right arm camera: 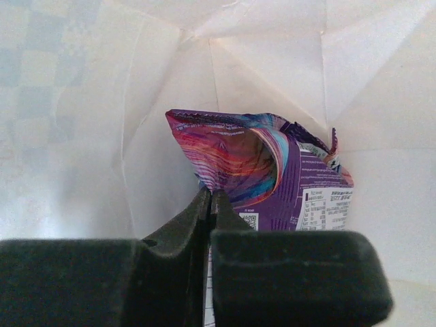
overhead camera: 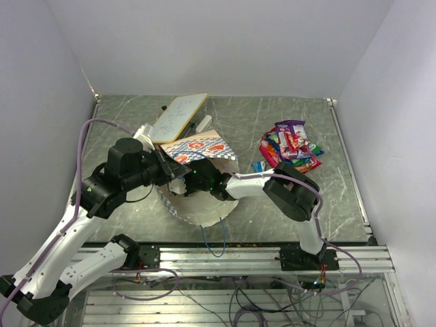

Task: Take the snacks out of the paper bag
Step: Take out the snack from the paper bag.

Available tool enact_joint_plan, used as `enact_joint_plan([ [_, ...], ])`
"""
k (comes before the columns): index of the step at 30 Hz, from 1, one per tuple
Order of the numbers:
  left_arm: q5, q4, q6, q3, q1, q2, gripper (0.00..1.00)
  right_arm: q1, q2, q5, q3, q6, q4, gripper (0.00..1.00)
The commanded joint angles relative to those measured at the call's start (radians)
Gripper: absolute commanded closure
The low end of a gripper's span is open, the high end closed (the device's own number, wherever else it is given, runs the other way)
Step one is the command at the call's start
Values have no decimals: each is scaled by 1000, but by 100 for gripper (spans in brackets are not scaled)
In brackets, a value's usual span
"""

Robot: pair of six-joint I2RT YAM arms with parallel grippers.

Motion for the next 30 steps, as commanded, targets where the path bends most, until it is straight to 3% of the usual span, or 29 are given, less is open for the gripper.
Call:
enact_joint_plan([
  [1, -57, -26, -10, 36, -4, -5, 93, -6, -84, -15, 13, 53, -11, 100],
  [13, -111, -18, -105, 10, -4, -42, 93, -6, -225, -44, -89, 150, -17, 100],
  [30, -112, -47, -113, 45, -4, -20, 93, -2, -319, -49, -149, 293, 22, 100],
])
